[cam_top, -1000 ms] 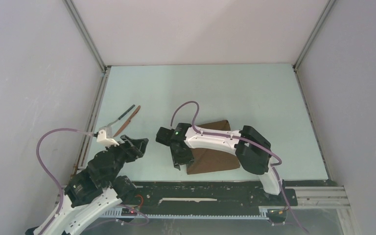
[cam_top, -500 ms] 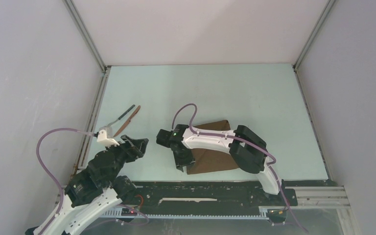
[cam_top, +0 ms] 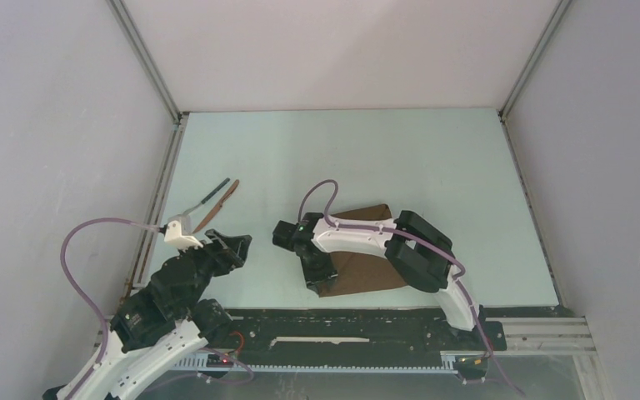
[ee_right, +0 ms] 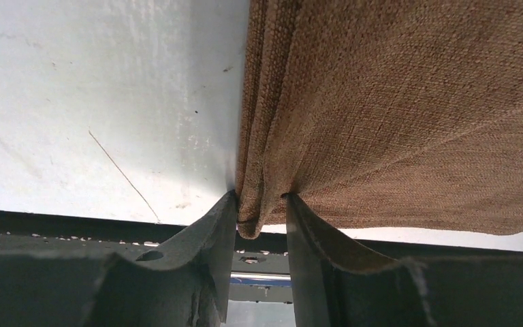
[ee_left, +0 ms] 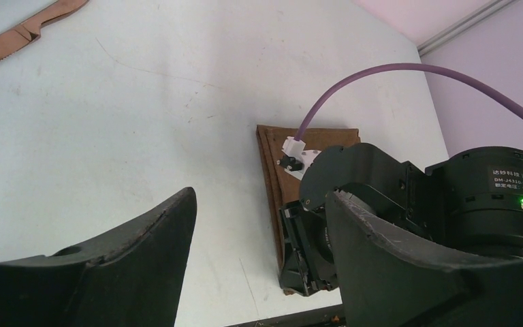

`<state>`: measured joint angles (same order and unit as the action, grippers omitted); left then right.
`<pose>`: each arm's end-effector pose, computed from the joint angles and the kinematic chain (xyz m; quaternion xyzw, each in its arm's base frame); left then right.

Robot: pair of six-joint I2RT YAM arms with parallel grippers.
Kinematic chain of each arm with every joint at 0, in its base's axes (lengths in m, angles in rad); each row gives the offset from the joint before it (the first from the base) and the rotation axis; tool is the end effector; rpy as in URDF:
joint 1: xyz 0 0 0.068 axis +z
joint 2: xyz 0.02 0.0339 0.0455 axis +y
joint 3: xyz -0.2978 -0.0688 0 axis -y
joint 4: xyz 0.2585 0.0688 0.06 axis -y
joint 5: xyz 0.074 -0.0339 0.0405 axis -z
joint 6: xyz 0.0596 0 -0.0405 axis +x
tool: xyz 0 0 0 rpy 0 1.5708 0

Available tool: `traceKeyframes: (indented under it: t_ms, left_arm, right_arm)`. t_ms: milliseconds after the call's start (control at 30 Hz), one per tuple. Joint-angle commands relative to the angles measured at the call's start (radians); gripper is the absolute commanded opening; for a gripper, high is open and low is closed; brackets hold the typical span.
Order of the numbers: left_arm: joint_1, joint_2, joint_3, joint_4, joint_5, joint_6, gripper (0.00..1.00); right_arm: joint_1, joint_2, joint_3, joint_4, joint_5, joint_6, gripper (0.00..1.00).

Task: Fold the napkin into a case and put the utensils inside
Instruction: Pick up the upper triangle-folded napkin from the center of the board.

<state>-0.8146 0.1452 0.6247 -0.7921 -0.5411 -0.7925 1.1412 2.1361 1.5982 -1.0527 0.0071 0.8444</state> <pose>0.0539 -0.0124 0.2906 -0.1486 0.7808 -0.2581 0.5491 0.1793 0.3904 0.1505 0.1479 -0.9889 0.0102 0.0024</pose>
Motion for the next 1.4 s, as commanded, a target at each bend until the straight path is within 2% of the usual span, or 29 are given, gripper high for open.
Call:
traceKeyframes:
  t_ms: [0, 267, 367, 433, 533, 633, 700, 733, 900, 1067, 1133, 1233, 1333, 1367]
  left_arm:
    - [0.006, 0.025, 0.027, 0.004, -0.031, 0.020, 0.76]
    - [0.005, 0.029, 0.030, -0.001, -0.036, 0.016, 0.76]
    - [0.006, 0.029, 0.029, -0.004, -0.039, 0.012, 0.75]
    - [0.005, 0.030, 0.027, -0.004, -0.040, 0.009, 0.75]
    - [0.006, 0.037, 0.022, -0.006, -0.036, -0.001, 0.76]
    - [0.006, 0.051, 0.010, 0.000, -0.028, -0.016, 0.75]
    - [0.005, 0.066, -0.002, 0.010, -0.025, -0.028, 0.75]
    - [0.005, 0.073, -0.008, 0.011, -0.028, -0.040, 0.76]
    - [0.005, 0.152, -0.038, 0.027, -0.035, -0.115, 0.77]
    - [0.017, 0.301, -0.095, 0.073, -0.036, -0.256, 0.78]
    - [0.065, 0.367, -0.117, 0.121, 0.024, -0.272, 0.80]
    - [0.256, 0.445, -0.187, 0.278, 0.309, -0.276, 0.82]
    - [0.435, 0.559, -0.284, 0.553, 0.663, -0.281, 0.83]
    - [0.460, 0.602, -0.297, 0.666, 0.738, -0.285, 0.84]
  right_arm:
    - [-0.013, 0.032, -0.024, 0.035, 0.006, -0.030, 0.42]
    - [-0.012, 0.065, -0.027, 0.066, 0.004, -0.066, 0.47]
    - [-0.012, 0.071, -0.043, 0.077, 0.005, -0.072, 0.46]
    - [-0.013, 0.072, -0.055, 0.079, 0.029, -0.072, 0.42]
    - [-0.007, 0.065, -0.058, 0.074, 0.098, -0.079, 0.25]
    - [0.014, 0.025, -0.057, 0.080, 0.195, -0.102, 0.13]
    - [0.018, -0.025, -0.065, 0.099, 0.202, -0.122, 0.02]
    - [0.018, -0.054, -0.080, 0.119, 0.193, -0.137, 0.00]
    - [0.015, -0.213, -0.197, 0.260, 0.091, -0.212, 0.00]
    - [0.007, -0.326, -0.321, 0.408, -0.014, -0.287, 0.00]
    - [-0.006, -0.375, -0.363, 0.451, -0.060, -0.293, 0.00]
    - [-0.023, -0.425, -0.415, 0.499, -0.101, -0.293, 0.00]
    - [-0.037, -0.453, -0.443, 0.518, -0.117, -0.311, 0.00]
    - [-0.041, -0.461, -0.448, 0.519, -0.119, -0.319, 0.00]
